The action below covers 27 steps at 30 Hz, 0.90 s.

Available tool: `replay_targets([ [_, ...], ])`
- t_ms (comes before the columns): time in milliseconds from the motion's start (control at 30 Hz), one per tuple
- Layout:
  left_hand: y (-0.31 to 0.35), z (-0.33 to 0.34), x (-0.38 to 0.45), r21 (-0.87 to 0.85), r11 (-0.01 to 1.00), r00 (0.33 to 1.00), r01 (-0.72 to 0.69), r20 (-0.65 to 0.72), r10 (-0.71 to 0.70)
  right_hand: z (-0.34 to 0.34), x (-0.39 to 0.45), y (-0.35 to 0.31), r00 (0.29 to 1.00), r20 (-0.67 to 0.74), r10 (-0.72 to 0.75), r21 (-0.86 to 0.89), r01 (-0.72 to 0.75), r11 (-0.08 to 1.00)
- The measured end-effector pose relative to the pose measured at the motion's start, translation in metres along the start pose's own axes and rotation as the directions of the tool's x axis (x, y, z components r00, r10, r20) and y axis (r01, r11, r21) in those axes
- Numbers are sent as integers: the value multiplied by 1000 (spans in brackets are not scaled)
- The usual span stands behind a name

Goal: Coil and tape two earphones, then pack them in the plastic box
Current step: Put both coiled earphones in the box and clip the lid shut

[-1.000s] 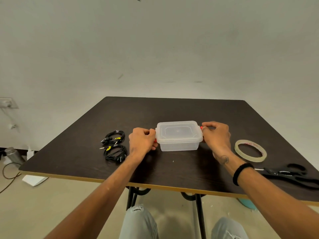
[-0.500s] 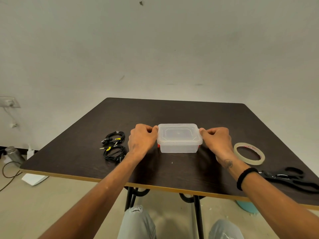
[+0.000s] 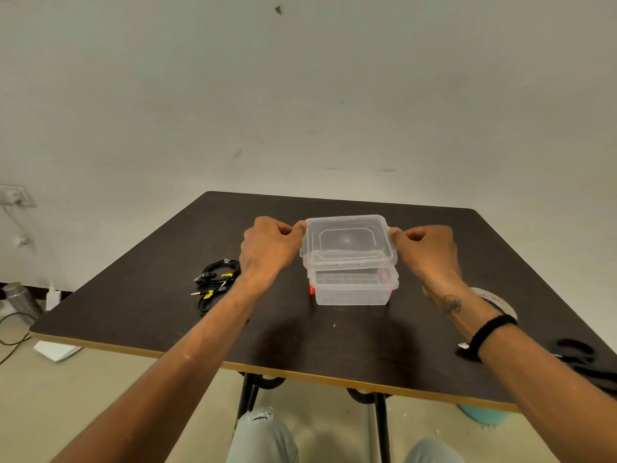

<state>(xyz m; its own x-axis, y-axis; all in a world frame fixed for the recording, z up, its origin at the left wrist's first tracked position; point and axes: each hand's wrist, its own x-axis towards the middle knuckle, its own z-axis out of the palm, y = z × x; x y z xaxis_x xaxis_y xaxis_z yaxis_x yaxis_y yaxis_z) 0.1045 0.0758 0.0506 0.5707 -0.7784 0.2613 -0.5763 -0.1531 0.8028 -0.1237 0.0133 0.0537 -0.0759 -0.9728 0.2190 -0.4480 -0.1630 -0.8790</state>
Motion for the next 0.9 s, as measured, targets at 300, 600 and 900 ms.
replay_targets([
  [300, -16, -30, 53, -392, 912, 993, 118, 46, -109, 52, 39, -51, 991, 130, -37, 215, 8, 977],
  [600, -70, -33, 111, -180, 963, 980, 199, 13, -200, 125, 87, -61, 947, 311, 75, 165, -131, 978],
  [900, -98, -25, 133, 151, 967, 968, 207, 113, -225, 170, 108, -34, 907, 396, 141, -143, -91, 986],
])
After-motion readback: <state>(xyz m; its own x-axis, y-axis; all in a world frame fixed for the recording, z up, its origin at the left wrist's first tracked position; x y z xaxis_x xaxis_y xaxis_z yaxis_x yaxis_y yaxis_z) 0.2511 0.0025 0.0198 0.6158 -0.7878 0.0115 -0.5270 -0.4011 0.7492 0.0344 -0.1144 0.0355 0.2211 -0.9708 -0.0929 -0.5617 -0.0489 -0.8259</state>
